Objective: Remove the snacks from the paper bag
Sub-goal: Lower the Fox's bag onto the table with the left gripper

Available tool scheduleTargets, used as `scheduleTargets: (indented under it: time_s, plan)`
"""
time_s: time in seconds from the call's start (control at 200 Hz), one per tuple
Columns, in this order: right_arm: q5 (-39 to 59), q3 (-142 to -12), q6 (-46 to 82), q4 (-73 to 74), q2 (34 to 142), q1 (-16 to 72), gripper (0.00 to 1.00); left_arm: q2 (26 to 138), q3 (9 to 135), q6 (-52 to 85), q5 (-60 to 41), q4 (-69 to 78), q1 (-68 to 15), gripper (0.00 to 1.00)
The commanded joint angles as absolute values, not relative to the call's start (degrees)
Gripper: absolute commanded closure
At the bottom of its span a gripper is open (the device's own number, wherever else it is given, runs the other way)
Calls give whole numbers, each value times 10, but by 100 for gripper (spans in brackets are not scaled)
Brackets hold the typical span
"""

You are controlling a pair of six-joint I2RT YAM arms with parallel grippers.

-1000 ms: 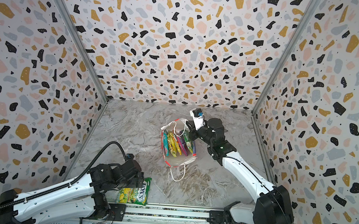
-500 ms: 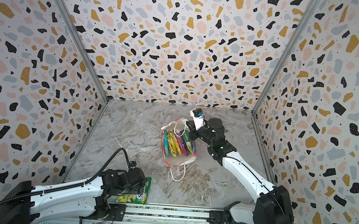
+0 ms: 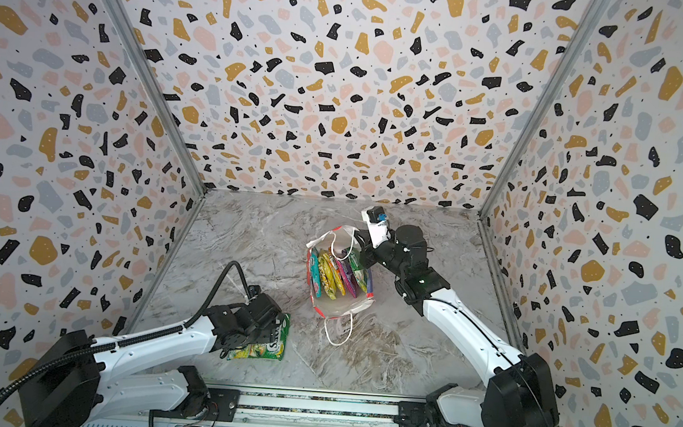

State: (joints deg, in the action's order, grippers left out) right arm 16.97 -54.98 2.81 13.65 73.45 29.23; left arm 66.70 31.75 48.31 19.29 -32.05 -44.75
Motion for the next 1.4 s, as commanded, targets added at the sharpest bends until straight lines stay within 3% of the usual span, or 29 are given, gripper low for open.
scheduleTargets:
  time_s: [0.0, 0.205, 0.255, 0.375, 0.571, 0.756, 0.976, 1.241, 1.392]
  plan:
    - [169, -551, 40, 173, 715, 287, 100, 682, 374, 399, 259, -292, -427, 24]
    - [172, -545, 42, 177, 706, 285, 100, 746, 406, 271, 264, -207, -348, 26]
    - [174, -546, 43, 177, 703, 285, 100, 751, 426, 259, 269, -220, -348, 23]
    - [176, -545, 43, 176, 702, 285, 100, 703, 465, 270, 255, -272, -348, 13]
    - [170, -543, 42, 177, 707, 284, 100, 615, 454, 351, 220, -368, -370, 13]
    - [170, -544, 41, 178, 714, 284, 100, 588, 362, 432, 164, -357, -407, 17]
    - [171, -543, 42, 180, 718, 284, 100, 626, 312, 438, 147, -290, -412, 18]
    - [165, -541, 41, 180, 709, 284, 100, 726, 316, 390, 122, -231, -375, 32]
    - [167, -540, 43, 181, 705, 284, 99, 755, 362, 352, 187, -235, -364, 38]
